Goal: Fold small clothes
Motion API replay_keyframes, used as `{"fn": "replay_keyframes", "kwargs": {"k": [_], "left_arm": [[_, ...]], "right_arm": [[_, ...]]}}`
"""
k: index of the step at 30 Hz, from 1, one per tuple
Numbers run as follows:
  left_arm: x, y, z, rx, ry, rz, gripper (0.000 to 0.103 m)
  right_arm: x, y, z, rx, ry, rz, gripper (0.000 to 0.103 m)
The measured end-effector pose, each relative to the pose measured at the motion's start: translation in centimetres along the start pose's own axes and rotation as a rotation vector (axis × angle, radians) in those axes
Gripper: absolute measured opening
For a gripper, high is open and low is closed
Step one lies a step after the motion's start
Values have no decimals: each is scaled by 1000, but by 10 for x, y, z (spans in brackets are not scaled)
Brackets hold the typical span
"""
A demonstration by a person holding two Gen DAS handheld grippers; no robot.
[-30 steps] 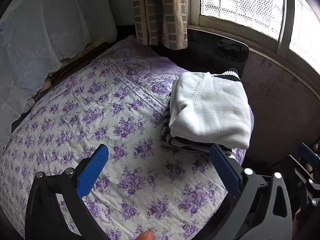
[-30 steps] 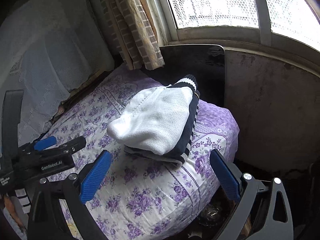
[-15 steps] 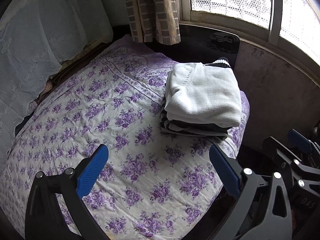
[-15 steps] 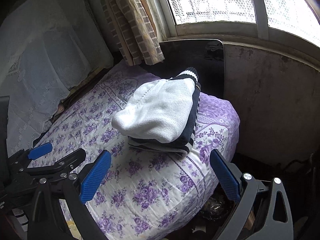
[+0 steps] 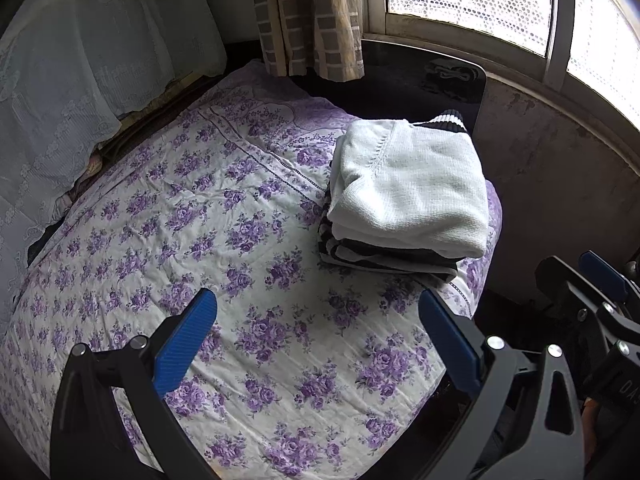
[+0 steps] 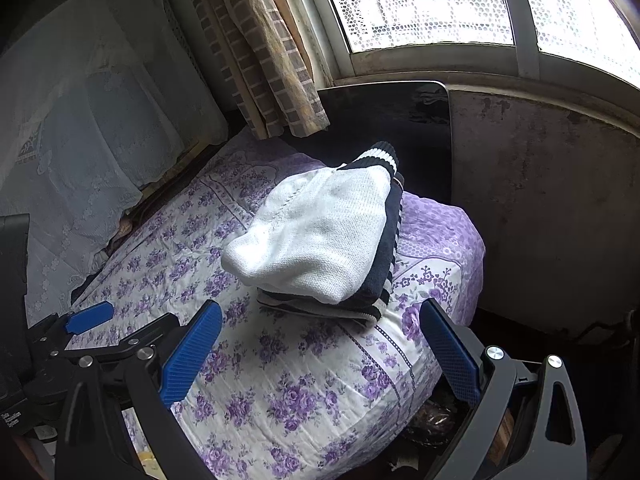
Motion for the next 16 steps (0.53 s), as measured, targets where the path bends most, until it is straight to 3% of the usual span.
{"fn": "replay_keyframes", "kwargs": {"k": [16], "left_arm": [[3, 2, 0, 7, -12, 2, 98]], "right_arm": [[2, 4, 5, 4, 24, -12, 99]]}}
Point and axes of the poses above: each gripper's, at about its wrist camera, not at the fingertips, and y roughly the way its jaws point, z to its right, x to its underside, the point moved 5 cm from there along y, roughly the way its jaws point, and after that the axes turned 11 degrees about x, right-handed, at the moved point
